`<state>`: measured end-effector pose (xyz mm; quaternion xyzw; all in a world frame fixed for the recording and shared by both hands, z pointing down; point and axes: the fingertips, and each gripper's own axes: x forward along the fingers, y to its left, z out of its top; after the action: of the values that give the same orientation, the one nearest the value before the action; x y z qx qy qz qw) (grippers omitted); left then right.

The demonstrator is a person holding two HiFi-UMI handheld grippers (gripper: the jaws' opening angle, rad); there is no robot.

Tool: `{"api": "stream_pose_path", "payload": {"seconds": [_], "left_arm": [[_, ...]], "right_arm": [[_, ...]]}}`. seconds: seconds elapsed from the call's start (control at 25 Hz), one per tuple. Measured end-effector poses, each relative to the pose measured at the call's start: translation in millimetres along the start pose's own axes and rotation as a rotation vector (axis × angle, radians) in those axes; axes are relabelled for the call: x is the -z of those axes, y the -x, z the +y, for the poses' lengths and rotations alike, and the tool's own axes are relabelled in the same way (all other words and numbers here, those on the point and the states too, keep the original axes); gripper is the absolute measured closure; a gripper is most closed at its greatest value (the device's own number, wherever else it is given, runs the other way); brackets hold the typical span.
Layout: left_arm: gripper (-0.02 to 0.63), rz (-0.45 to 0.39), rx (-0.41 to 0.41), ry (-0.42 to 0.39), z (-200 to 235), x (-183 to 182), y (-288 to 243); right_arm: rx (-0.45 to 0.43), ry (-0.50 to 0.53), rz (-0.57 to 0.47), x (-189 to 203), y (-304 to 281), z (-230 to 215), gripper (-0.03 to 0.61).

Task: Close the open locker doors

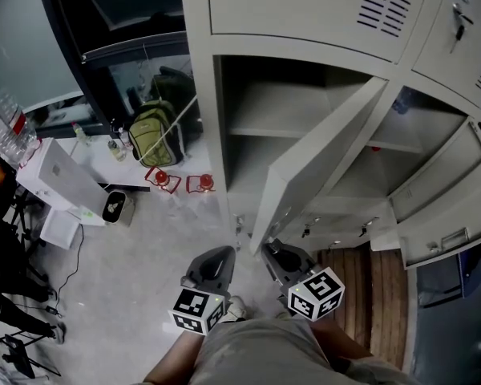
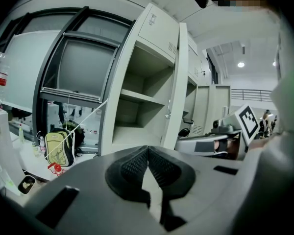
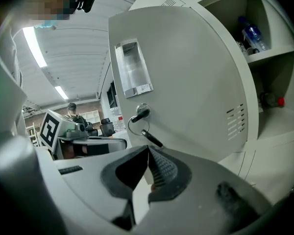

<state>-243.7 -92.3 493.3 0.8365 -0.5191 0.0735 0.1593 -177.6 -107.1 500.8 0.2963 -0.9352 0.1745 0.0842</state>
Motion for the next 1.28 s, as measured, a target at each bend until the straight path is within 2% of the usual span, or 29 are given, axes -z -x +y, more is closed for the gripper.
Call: {"api": "stream_pose_path", "payload": {"seconds": [0.76,1.28], "left_arm": [[0.597,-0.009,0.016,-0.004,60,-13,-7],[0.597,-0.004,0.01,-0.017,84,-15,-8]], "right_arm": [[0.04,0.006,-0.024,-21,-63,-11,0.551],[0.065,0.0,-0.035,-30,-97,-32,0.551]]}}
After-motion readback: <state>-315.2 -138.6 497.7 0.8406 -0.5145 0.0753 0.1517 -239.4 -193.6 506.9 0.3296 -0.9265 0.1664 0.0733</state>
